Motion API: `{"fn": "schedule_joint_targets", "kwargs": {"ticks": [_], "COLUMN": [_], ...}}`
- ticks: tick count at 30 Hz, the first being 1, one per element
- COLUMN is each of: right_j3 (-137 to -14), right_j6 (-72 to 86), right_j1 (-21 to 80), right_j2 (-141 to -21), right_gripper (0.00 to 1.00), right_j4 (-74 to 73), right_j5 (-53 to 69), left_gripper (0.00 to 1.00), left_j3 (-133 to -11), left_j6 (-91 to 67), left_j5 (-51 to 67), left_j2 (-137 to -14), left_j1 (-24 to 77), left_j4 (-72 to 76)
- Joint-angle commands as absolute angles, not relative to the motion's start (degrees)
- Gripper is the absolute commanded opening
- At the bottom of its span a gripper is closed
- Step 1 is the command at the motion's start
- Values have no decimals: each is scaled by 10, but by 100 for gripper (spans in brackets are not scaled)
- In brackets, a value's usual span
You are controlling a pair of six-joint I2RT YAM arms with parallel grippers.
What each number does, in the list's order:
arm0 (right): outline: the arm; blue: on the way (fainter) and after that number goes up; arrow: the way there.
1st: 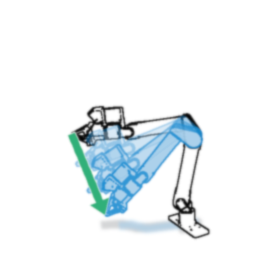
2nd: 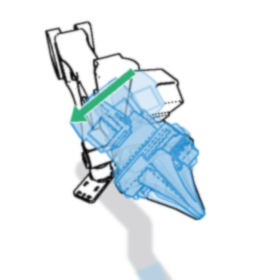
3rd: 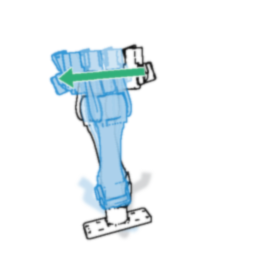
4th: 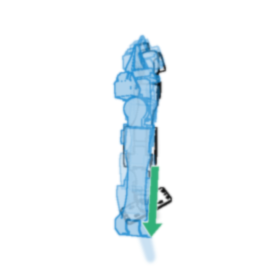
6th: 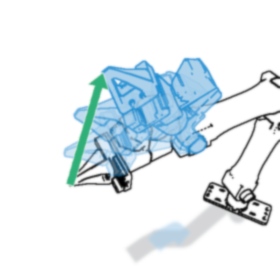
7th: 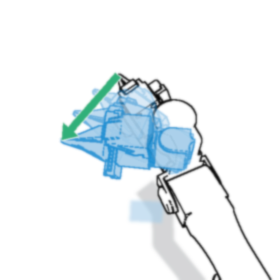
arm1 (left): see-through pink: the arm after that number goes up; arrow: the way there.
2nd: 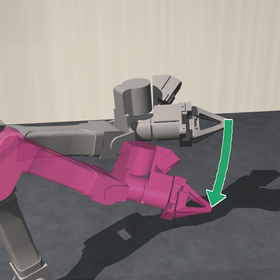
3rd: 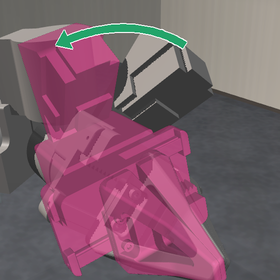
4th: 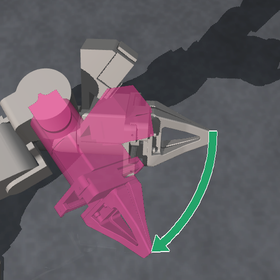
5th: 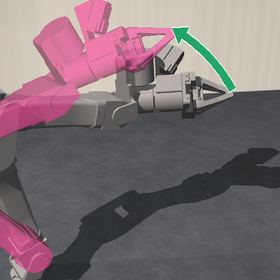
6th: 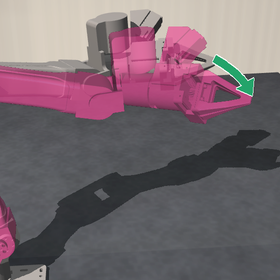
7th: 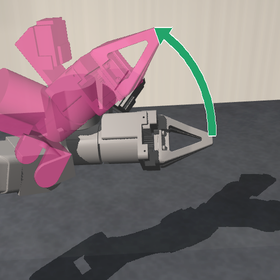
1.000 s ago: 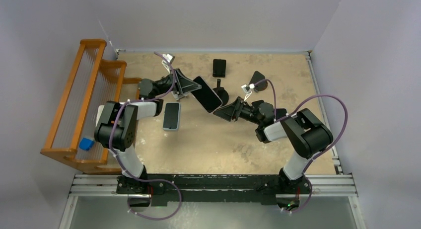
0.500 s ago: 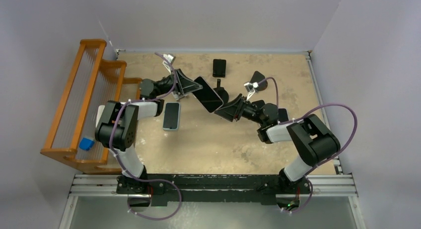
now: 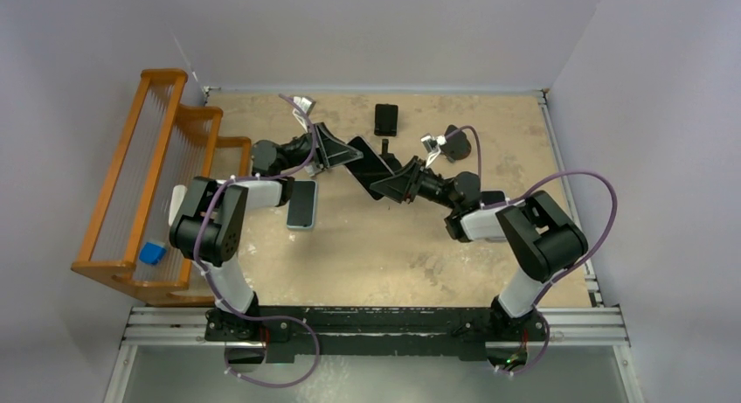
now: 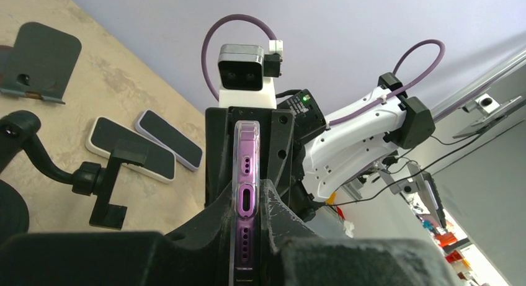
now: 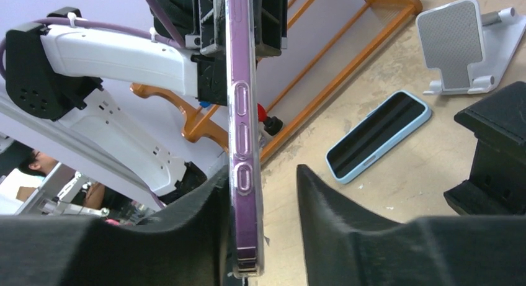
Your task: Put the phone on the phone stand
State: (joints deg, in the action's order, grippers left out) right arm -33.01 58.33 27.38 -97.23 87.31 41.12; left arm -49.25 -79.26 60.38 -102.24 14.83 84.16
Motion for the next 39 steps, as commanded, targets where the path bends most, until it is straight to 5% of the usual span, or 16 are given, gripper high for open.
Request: {"fn": "schedule_joint_targets", "kwargs": {"ticks": [1, 2, 4, 7, 11, 16, 19, 28, 39], "right_j3": [-353, -354, -355, -360, -364, -415, -498, -653, -642], "right_j6": [577, 577, 578, 591, 559, 300, 87, -146, -141], "right_j1": [279, 279, 280, 279, 233, 165, 163, 155, 143], "right_j2": [-973, -974, -975, -975, -940, -835, -778, -784, -781], "right_gripper": [34, 29, 2, 0, 0, 0, 0, 0, 0], "right_j4": [1258, 1258, 1258, 1258, 1180, 791, 490, 150, 167], "right_j5": [416, 416, 417, 434, 472, 541, 533, 588, 647], "left_gripper": [0, 0, 0, 0, 38, 50, 52, 52, 49], "left_j3": [-496, -494, -491, -495, -482, -401, -380, -404, -486], "left_j6": [-775, -773, -773, -764, -684, -478, -355, -122, -58], "left_j5": [566, 563, 561, 578, 618, 596, 561, 421, 461], "left_j2": [-1012, -1012, -1016, -1020, -1021, -975, -937, -977, -1172], "left_j1": [149, 149, 149, 149, 137, 126, 127, 205, 211], "left_j4": [994, 996, 1004, 1005, 957, 844, 741, 661, 811]}}
